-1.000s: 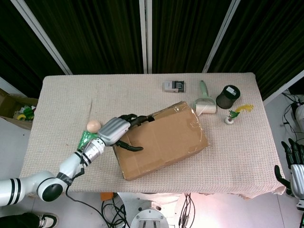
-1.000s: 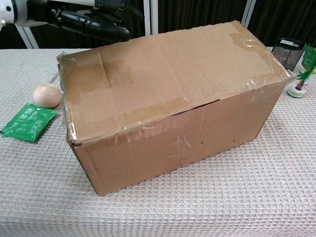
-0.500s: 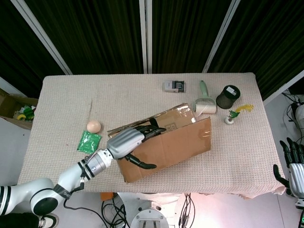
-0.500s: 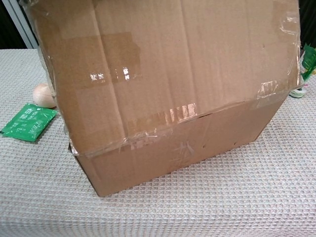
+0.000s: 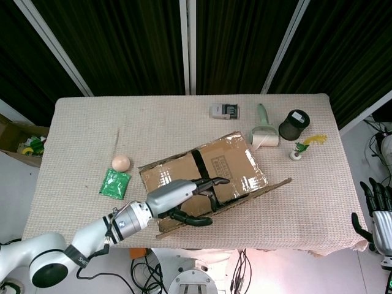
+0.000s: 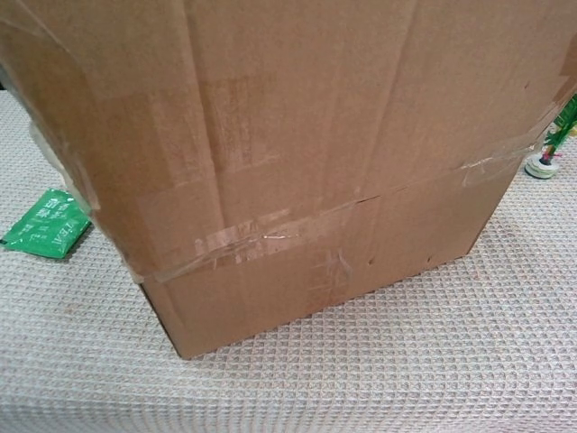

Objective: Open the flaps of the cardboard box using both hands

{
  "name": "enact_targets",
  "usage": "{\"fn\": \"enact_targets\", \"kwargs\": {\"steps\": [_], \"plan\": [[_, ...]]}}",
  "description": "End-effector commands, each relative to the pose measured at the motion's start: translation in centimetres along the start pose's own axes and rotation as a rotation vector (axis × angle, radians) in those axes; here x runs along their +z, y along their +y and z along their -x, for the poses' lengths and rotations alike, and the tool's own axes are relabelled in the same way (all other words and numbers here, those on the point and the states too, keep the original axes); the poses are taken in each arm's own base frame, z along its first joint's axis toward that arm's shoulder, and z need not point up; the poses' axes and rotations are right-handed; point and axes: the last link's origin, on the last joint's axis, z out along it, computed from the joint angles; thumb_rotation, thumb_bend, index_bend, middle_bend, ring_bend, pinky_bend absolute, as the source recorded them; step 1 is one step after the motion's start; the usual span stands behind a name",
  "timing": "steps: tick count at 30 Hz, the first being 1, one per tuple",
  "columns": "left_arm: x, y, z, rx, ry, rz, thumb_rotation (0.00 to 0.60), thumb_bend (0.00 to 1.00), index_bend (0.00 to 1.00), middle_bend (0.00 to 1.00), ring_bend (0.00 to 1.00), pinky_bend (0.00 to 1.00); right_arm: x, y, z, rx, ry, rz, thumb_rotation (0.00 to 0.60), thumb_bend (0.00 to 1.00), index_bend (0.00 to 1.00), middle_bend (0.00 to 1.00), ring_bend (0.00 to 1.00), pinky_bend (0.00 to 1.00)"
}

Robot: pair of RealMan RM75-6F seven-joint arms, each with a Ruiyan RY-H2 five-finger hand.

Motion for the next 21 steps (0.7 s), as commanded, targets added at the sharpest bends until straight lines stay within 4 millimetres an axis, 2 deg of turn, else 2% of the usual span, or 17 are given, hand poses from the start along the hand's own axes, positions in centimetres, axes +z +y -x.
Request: {"fn": "enact_targets", "kwargs": {"steps": [1, 8, 11, 14, 17, 19, 21], "plan": [[-0.2, 0.6, 0.6, -0.104, -0.056, -0.006, 0.067, 0.00, 0.01, 0.44, 0.10, 0.18, 0.0, 0.0, 0.1, 0.001, -0.001, 0.000, 0.600, 0.39, 0.00, 0.00, 0.00, 0.00], [0.2, 0.1, -0.3, -0.187, -0.054, -0.015, 0.041, 0.00, 0.00, 0.42, 0.10, 0.18, 0.1, 0.0, 0.2, 0.002, -0.003, 0.000, 0.600, 0.39, 0.00, 0.00, 0.00, 0.00], [0.3, -0.6, -1.2, -0.153, -0.024, -0.017, 0.042, 0.00, 0.00, 0.41, 0.10, 0.18, 0.0, 0.1, 0.2, 0.002, -0.002, 0.003, 0.600, 0.39, 0.00, 0.00, 0.00, 0.00], [0.4, -1.7, -2.3, -0.010, 0.034, -0.008, 0.074, 0.00, 0.01, 0.38, 0.10, 0.18, 0.0, 0.2, 0.1, 0.002, -0.001, 0.007, 0.600, 0.39, 0.00, 0.00, 0.00, 0.00], [0.7, -2.9, -3.0, 0.198, 0.094, 0.010, 0.150, 0.08, 0.11, 0.36, 0.10, 0.18, 0.1, 0.2, 0.2, 0.001, -0.003, 0.006, 0.600, 0.39, 0.00, 0.00, 0.00, 0.00], [1.0, -3.4, -3.3, 0.350, 0.130, 0.027, 0.147, 0.12, 0.16, 0.36, 0.10, 0.18, 0.1, 0.1, 0.2, -0.001, -0.004, 0.006, 0.600, 0.39, 0.00, 0.00, 0.00, 0.00], [1.4, -3.8, -3.4, 0.545, 0.177, 0.060, 0.112, 0.12, 0.18, 0.36, 0.10, 0.18, 0.2, 0.0, 0.3, -0.003, -0.005, 0.005, 0.600, 0.39, 0.00, 0.00, 0.00, 0.00]]}}
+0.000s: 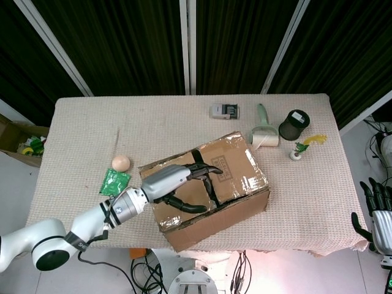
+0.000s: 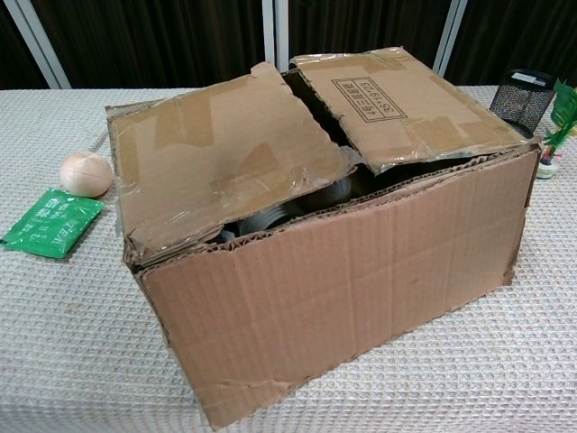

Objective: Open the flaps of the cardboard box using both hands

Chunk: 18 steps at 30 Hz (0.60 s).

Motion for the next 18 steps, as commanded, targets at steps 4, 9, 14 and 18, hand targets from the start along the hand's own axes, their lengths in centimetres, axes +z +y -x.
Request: {"fn": "enact_targets", "kwargs": {"steps": [4, 9, 14, 18], "plan": [[2.0, -2.2, 0.5, 0.635, 0.137, 0.102, 0.034, 0.11, 0.20, 0.36, 0.10, 0.18, 0.2, -0.3, 0.1, -0.005, -0.004, -0.002, 0.600, 0.39, 0.00, 0.00, 0.00, 0.00], [4.4, -2.7, 1.4, 0.764, 0.095, 0.106, 0.000, 0.12, 0.25, 0.34, 0.09, 0.18, 0.2, -0.5, 0.2, -0.008, -0.007, -0.006, 0.600, 0.39, 0.00, 0.00, 0.00, 0.00], [6.3, -3.1, 2.3, 0.852, 0.053, 0.112, 0.000, 0.10, 0.27, 0.30, 0.07, 0.17, 0.2, -0.4, 0.3, -0.007, -0.010, -0.001, 0.600, 0.39, 0.00, 0.00, 0.00, 0.00], [7.0, -3.7, 2.8, 0.931, 0.018, 0.099, 0.000, 0.10, 0.30, 0.30, 0.07, 0.17, 0.2, 0.0, 0.1, -0.002, -0.006, 0.010, 0.600, 0.39, 0.00, 0.00, 0.00, 0.00]]}}
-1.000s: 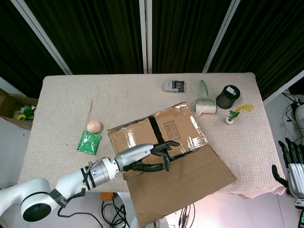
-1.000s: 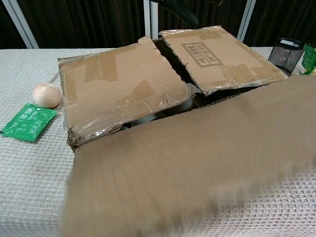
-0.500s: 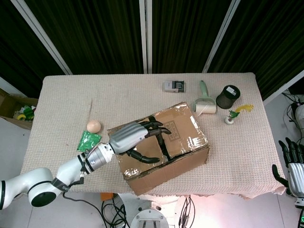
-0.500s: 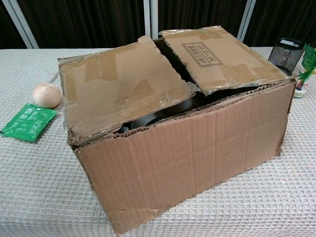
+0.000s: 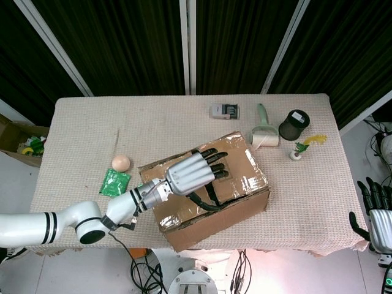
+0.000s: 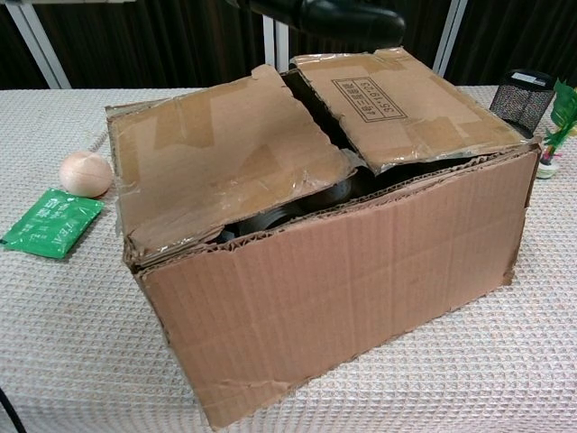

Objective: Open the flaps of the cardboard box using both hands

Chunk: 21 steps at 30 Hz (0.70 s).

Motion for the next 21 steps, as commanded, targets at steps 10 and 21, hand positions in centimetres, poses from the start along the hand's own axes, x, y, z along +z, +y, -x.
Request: {"fn": "enact_targets", "kwargs": {"steps": [10, 21], "plan": [[1.2, -0.2, 1.9, 0.098, -0.096, -0.013, 0.000, 0.09, 0.37, 0.34, 0.07, 0.16, 0.1, 0.6, -0.2, 0.009, 0.002, 0.008, 0.600, 0.39, 0.00, 0.00, 0.00, 0.00], [0.7, -0.5, 2.5, 0.199, -0.159, -0.028, 0.000, 0.09, 0.43, 0.41, 0.07, 0.15, 0.1, 0.8, -0.2, 0.010, -0.001, 0.017, 0.600, 0.39, 0.00, 0.00, 0.00, 0.00]]}}
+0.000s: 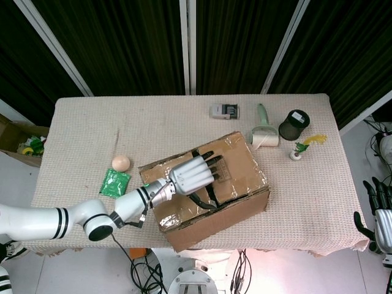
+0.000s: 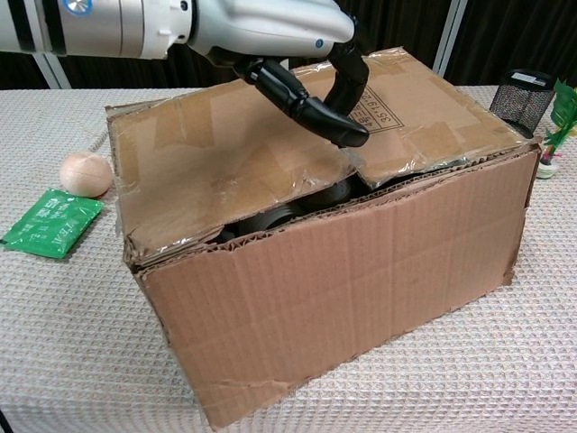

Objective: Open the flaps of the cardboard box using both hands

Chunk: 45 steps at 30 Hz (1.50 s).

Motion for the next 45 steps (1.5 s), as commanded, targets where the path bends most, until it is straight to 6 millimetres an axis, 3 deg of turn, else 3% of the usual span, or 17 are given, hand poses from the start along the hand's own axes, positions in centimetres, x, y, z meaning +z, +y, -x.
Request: {"fn": "enact_targets", "kwargs": {"steps": [1, 5, 7, 10, 13, 17, 26, 33, 39, 45], "plan": [[-0.4, -0.3, 0.1, 0.015, -0.022, -0.015, 0.000, 0.09, 0.44, 0.42, 0.07, 0.15, 0.0, -0.1, 0.1, -0.001, -0.003, -0.004, 0.600, 0.39, 0.00, 0.00, 0.00, 0.00], [-1.0, -0.7, 0.3, 0.028, -0.059, -0.037, 0.000, 0.10, 0.48, 0.44, 0.07, 0.15, 0.1, -0.2, 0.2, -0.001, -0.005, -0.009, 0.600, 0.39, 0.00, 0.00, 0.00, 0.00], [-1.4, -0.7, 0.2, 0.027, -0.071, -0.042, 0.000, 0.09, 0.55, 0.48, 0.08, 0.15, 0.0, -0.3, 0.2, 0.000, -0.003, -0.007, 0.600, 0.39, 0.00, 0.00, 0.00, 0.00], [-1.9, -0.5, -0.4, -0.013, -0.072, -0.043, 0.000, 0.09, 0.63, 0.55, 0.12, 0.15, 0.1, -0.3, 0.1, 0.004, 0.010, -0.004, 0.600, 0.39, 0.00, 0.00, 0.00, 0.00], [-2.4, -0.4, -1.3, -0.057, -0.067, -0.047, 0.000, 0.09, 0.65, 0.57, 0.13, 0.15, 0.0, -0.3, -0.1, 0.008, 0.023, -0.008, 0.600, 0.39, 0.00, 0.00, 0.00, 0.00], [-3.4, -0.6, -2.4, -0.059, -0.056, -0.059, 0.000, 0.08, 0.65, 0.59, 0.14, 0.15, 0.0, -0.5, -0.2, 0.008, 0.027, -0.015, 0.600, 0.39, 0.00, 0.00, 0.00, 0.00], [-8.0, -0.8, -4.6, -0.113, -0.102, -0.141, 0.000, 0.03, 0.65, 0.58, 0.16, 0.15, -0.1, -0.5, -0.1, 0.008, 0.025, -0.020, 0.600, 0.39, 0.00, 0.00, 0.00, 0.00], [-11.3, -0.8, -7.0, -0.229, -0.047, -0.195, 0.000, 0.00, 0.58, 0.55, 0.16, 0.15, 0.1, -1.2, 0.1, 0.007, 0.025, -0.043, 0.600, 0.39, 0.00, 0.00, 0.00, 0.00], [-13.4, -1.7, -7.1, -0.370, -0.026, -0.218, 0.000, 0.00, 0.51, 0.53, 0.16, 0.15, 0.1, -1.6, 0.3, -0.001, 0.018, -0.052, 0.600, 0.39, 0.00, 0.00, 0.00, 0.00], [-16.3, -2.6, -6.7, -0.401, -0.020, -0.261, 0.000, 0.00, 0.52, 0.53, 0.16, 0.15, 0.0, -1.7, 0.1, -0.011, 0.026, -0.051, 0.600, 0.39, 0.00, 0.00, 0.00, 0.00]]}}
